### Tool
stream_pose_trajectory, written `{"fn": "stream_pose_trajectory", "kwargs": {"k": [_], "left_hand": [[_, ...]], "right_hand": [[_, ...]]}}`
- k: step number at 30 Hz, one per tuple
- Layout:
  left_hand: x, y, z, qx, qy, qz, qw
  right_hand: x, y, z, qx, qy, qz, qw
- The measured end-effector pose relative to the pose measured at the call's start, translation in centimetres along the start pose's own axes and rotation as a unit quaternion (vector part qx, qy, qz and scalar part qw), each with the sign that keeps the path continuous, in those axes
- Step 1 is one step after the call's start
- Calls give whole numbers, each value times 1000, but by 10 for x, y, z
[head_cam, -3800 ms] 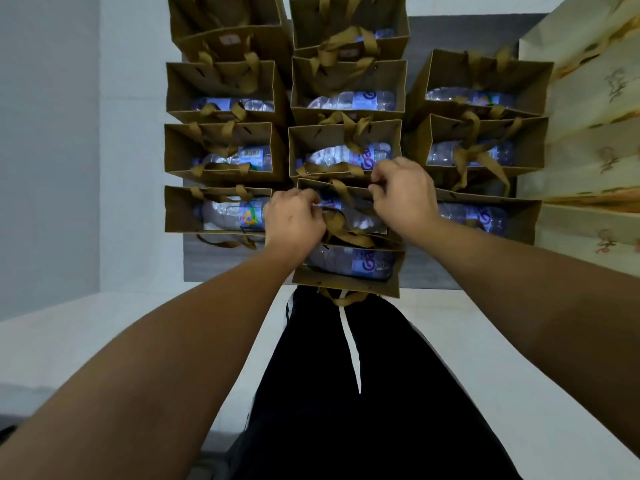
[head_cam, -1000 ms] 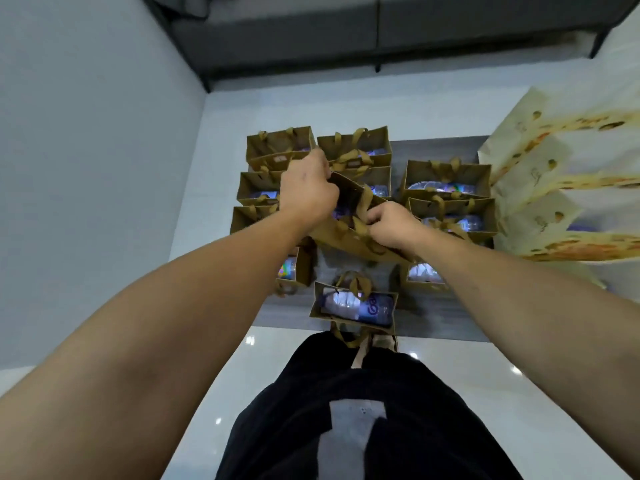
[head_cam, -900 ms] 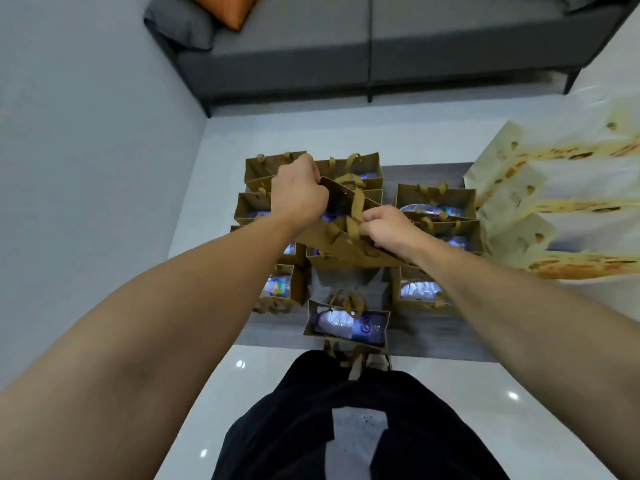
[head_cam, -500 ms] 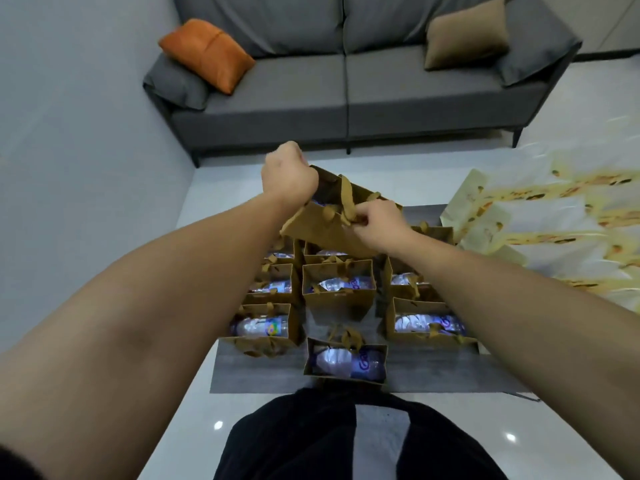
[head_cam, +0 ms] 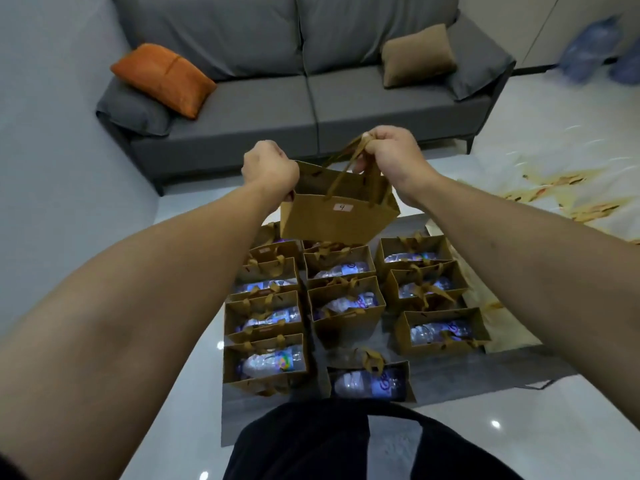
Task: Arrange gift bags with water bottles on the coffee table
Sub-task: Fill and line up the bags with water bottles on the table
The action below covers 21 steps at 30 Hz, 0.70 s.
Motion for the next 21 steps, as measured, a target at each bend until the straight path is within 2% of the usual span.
{"fn": "stream_pose_trajectory", "kwargs": {"k": [3,12,17,21], "left_hand": [[4,2,14,4,-2,-11,1000],[-16,1,37,7,-44,-34,998],[-36,-9,31,12,-80,-5,997],[-72,-46,2,35,-153,69,985]], "right_hand": [[-8,-19,14,-10,14,29,999],[-5,-30,30,-10,62,-8,998],[-11,-10,28,-37,28,-5,999],[-26,35,14,-63,-26,-44,997]]}}
Point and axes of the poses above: each hand's wrist, its own z-axis towards the middle knuckle, its own x-axis out of the back of the hand, y = z × x, the point moved 9 cm from there along z, towards the middle knuckle, and after that the axes turned 7 degrees about y, right-handed, at the moved point
